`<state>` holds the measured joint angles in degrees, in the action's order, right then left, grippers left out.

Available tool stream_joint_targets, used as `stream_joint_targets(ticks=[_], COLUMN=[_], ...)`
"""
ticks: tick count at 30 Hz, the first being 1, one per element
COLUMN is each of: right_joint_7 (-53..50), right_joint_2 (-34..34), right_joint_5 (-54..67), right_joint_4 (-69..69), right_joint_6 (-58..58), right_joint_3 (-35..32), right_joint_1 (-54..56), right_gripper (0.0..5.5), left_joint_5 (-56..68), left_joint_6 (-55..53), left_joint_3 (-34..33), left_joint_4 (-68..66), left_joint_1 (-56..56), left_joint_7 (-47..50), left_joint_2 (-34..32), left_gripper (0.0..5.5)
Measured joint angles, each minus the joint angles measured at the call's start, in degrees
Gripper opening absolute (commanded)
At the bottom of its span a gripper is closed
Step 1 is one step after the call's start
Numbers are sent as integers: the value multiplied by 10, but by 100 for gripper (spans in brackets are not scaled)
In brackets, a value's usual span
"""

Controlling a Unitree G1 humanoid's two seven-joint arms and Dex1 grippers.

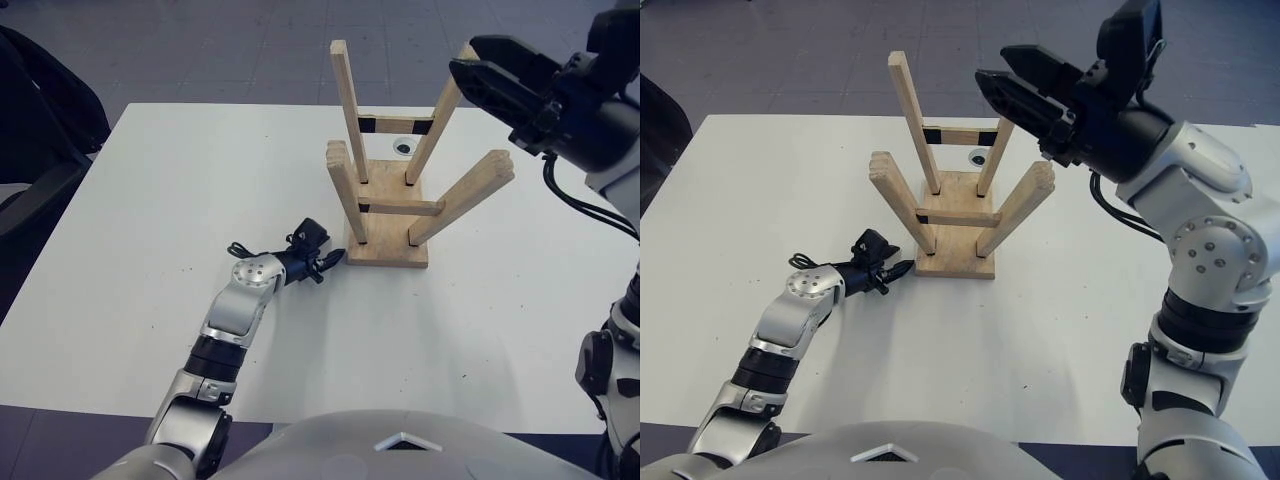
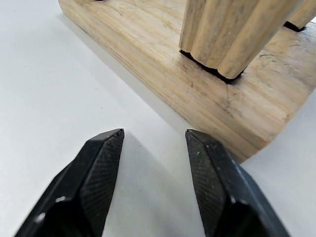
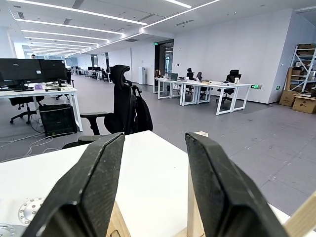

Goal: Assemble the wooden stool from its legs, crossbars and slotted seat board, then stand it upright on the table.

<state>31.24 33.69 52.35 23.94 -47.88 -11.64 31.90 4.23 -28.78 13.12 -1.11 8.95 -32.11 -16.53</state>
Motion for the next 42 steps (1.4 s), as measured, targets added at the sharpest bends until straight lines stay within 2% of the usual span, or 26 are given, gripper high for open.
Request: stream_joint_targets(ticks=[4, 8, 10, 12, 15, 17, 19, 20, 22, 25, 28, 31, 39, 41, 42], right_joint_7=[-18, -73, -83, -70, -25, 36, 85, 99, 93, 66, -24, -109, -206, -198, -173], right_joint_2=[-18, -20, -15, -6, -2, 16, 50, 52, 37, 7, -42, -74, -78, -75, -68], right_joint_5=[36, 101, 133, 143, 133, 82, 30, -4, -29, 6, 105, 154, 114, 109, 102], right_joint_4=[-23, -93, -99, -80, -45, -31, -20, -25, -53, -62, -56, -34, -19, -16, -9], right_joint_6=[4, 66, 73, 44, 2, 33, 90, 112, 116, 80, 39, 54, 128, 126, 117], right_joint_3=[-19, -100, -119, -98, -29, 47, 90, 117, 131, 116, 62, 13, -55, -49, -34], right_joint_1=[55, 269, 318, 268, 77, -61, -80, -79, -52, -28, 15, 91, 192, 179, 129], right_gripper=[227, 227, 227, 227, 227, 227, 227, 227, 227, 227, 227, 227, 227, 227, 227], left_joint_5=[0, 0, -1, -1, 1, 1, 0, 0, -1, 0, 0, 0, 1, 1, 1], left_joint_6=[1, 3, 2, 1, 6, 11, 9, 8, 10, 14, 20, 22, 16, 15, 14], left_joint_3=[-2, -3, -4, -6, -7, -9, -8, -8, -10, -14, -17, -17, -20, -21, -21], left_joint_4=[0, 0, 0, 0, 9, 15, 13, 10, 1, -4, -2, -1, 2, 3, 4], left_joint_1=[0, 0, -2, -6, -9, -10, -15, -20, -22, -19, -20, -22, -23, -24, -25], left_joint_7=[0, -1, -1, 0, 0, 1, 3, 5, 13, 17, 20, 27, 28, 28, 27], left_joint_2=[-1, -3, -7, -11, -11, -10, -9, -9, -8, -5, -4, 0, 1, 1, 0], left_gripper=[233, 233, 233, 233, 233, 233, 233, 233, 233, 233, 233, 233, 233, 233, 233])
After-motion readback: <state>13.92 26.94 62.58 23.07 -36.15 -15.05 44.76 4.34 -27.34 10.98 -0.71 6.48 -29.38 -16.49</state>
